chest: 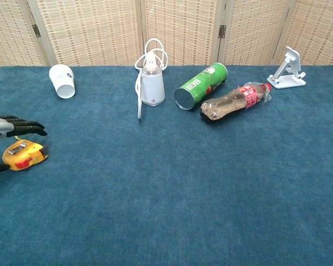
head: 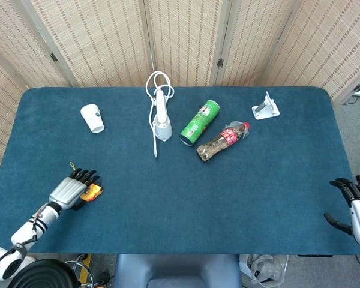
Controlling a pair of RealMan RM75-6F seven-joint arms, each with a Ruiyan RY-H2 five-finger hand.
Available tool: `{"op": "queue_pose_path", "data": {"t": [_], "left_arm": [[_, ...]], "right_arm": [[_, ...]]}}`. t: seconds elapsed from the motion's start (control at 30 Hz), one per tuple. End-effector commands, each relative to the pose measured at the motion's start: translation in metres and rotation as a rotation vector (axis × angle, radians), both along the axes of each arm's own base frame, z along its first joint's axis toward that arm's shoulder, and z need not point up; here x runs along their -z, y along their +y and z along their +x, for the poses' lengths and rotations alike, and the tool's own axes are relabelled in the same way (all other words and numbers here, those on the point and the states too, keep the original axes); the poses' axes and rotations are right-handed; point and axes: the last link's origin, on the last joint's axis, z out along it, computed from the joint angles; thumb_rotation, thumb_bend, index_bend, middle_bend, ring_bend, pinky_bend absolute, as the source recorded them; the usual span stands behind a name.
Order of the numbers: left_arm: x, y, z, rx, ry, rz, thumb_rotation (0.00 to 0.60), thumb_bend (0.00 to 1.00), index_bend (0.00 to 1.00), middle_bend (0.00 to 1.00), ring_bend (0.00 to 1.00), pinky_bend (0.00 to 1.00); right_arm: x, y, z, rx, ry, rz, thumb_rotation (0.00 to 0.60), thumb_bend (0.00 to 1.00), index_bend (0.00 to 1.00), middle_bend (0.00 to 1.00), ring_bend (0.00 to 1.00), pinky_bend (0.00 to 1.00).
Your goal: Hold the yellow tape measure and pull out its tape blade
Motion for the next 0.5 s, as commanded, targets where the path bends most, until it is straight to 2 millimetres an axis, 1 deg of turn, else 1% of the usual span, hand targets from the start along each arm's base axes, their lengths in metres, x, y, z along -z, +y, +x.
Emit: {"op": "queue_pose_path", "data": {"t": [0.03, 0.13, 0.2, 0.4, 0.5], "left_arm": [[0.0024, 0.0015, -0.0004, -0.001, 0.003, -0.002, 0.600, 0.41, 0.14, 0.01, 0.01, 0.05], [0.0034, 0.0033, -0.0020, 0.003, 0.018, -0.002, 0.600, 0.41, 0.18, 0.01, 0.02, 0.05], [0.0031, 0.0047, -0.0033, -0.002, 0.021, 0.005, 0.600, 0.41, 0.18, 0.02, 0.03, 0.05], [0.0010, 0.0061, -0.0070, -0.019, 0.027, 0.020, 0.600, 0.41, 0.15, 0.05, 0.05, 0.05], [-0.0008, 0.0074, -0.0081, -0.026, 0.031, 0.024, 0.600, 0.41, 0.11, 0.05, 0.05, 0.05]], "right_arm": [[-0.0002, -0.0006, -0.0002, 0.001, 0.001, -0.001, 0.600, 0.18, 0.25, 0.27, 0.30, 0.30], [0.0000, -0.0016, 0.0001, 0.002, 0.002, 0.001, 0.600, 0.18, 0.25, 0.27, 0.31, 0.30], [0.0001, -0.0020, 0.0006, 0.001, 0.003, 0.002, 0.600, 0.18, 0.25, 0.27, 0.31, 0.30], [0.0007, -0.0028, 0.0010, 0.004, 0.005, 0.005, 0.600, 0.18, 0.25, 0.27, 0.30, 0.30], [0.0011, -0.0030, 0.0012, 0.005, 0.005, 0.005, 0.600, 0.18, 0.25, 0.27, 0.30, 0.30]]}}
